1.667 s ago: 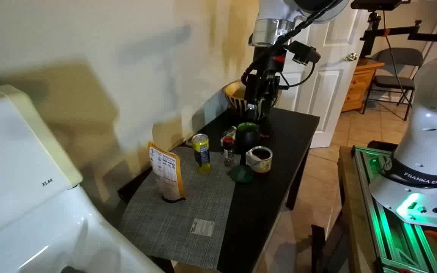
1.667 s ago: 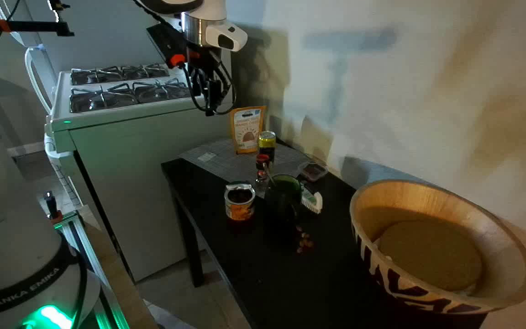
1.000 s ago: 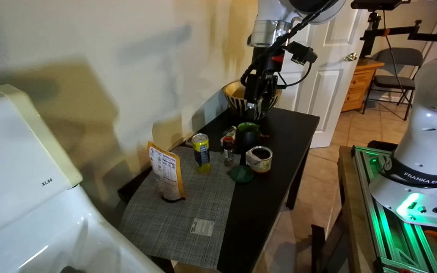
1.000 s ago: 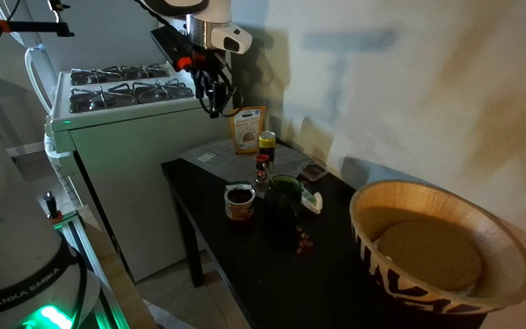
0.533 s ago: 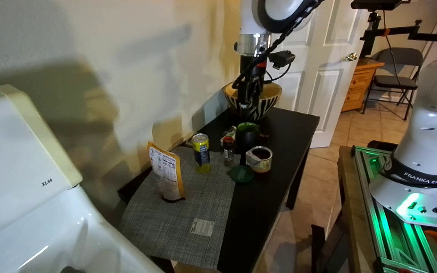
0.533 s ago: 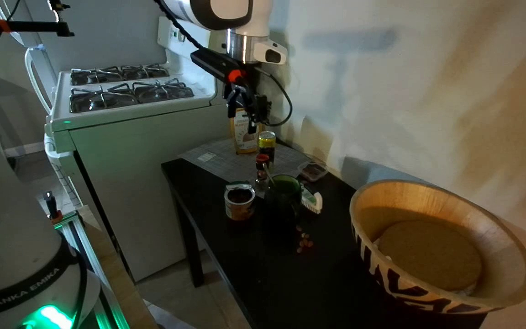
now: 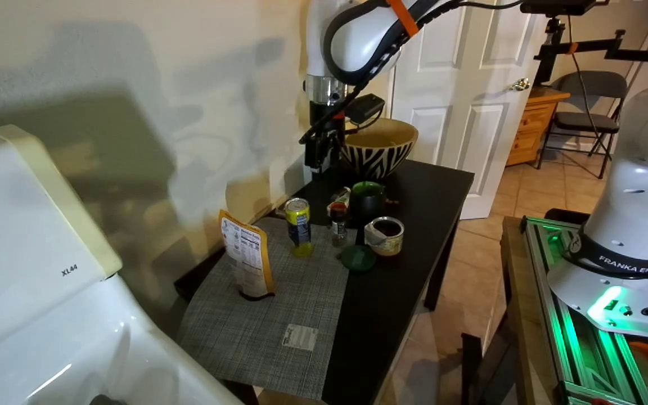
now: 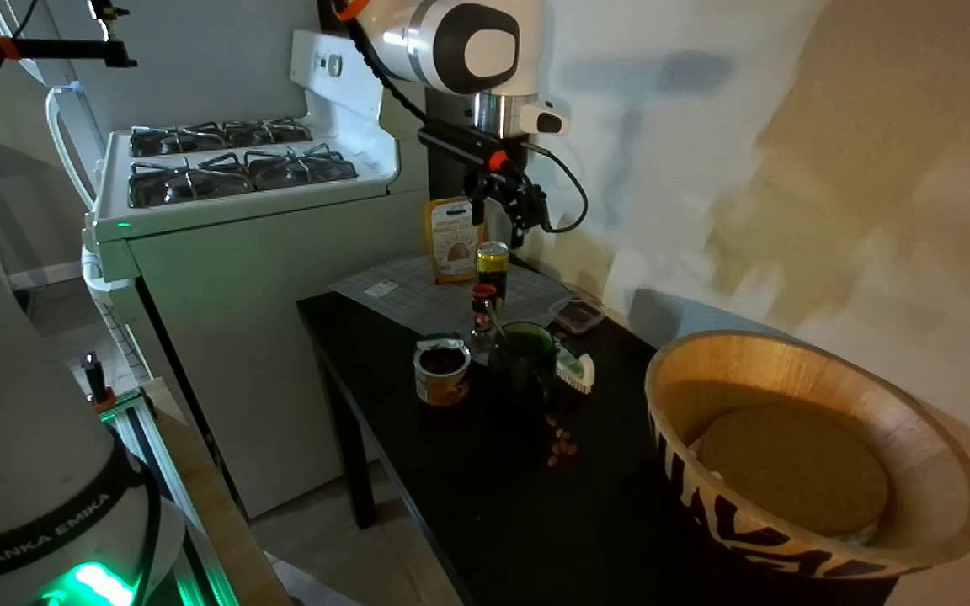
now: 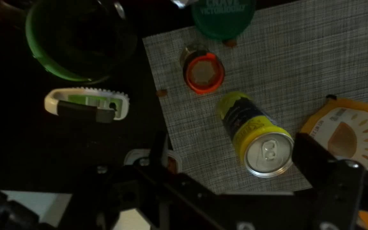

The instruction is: Put the can into the bowl

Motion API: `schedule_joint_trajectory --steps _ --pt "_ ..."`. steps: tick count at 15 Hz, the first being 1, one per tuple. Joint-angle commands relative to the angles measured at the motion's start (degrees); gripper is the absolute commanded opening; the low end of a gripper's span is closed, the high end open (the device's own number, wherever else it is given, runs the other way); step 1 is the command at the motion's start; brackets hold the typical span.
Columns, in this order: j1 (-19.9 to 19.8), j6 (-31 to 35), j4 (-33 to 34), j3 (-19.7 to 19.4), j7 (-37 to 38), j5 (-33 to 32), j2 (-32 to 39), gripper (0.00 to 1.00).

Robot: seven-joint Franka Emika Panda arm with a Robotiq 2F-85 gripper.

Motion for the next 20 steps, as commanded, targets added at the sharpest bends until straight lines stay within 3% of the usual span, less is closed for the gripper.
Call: schedule_joint_trajectory --steps 1,12,13,15,18,20 --pt "1.04 0.64 6.91 1.80 0.55 3.19 7.59 1.00" --pt "3.92 3.03 14.88 2.41 3.84 0.63 18.15 1.00" --pt "4.13 2.84 15.23 2.29 4.04 0.36 18.55 0.75" --pt "4.37 2.69 15.49 2.06 4.48 -0.25 19.07 0.66" --pt "4.42 2.05 15.19 1.59 5.13 -1.23 18.83 0.42" --pt "4.07 1.64 14.27 1.49 5.02 -1.30 17.75 0.38"
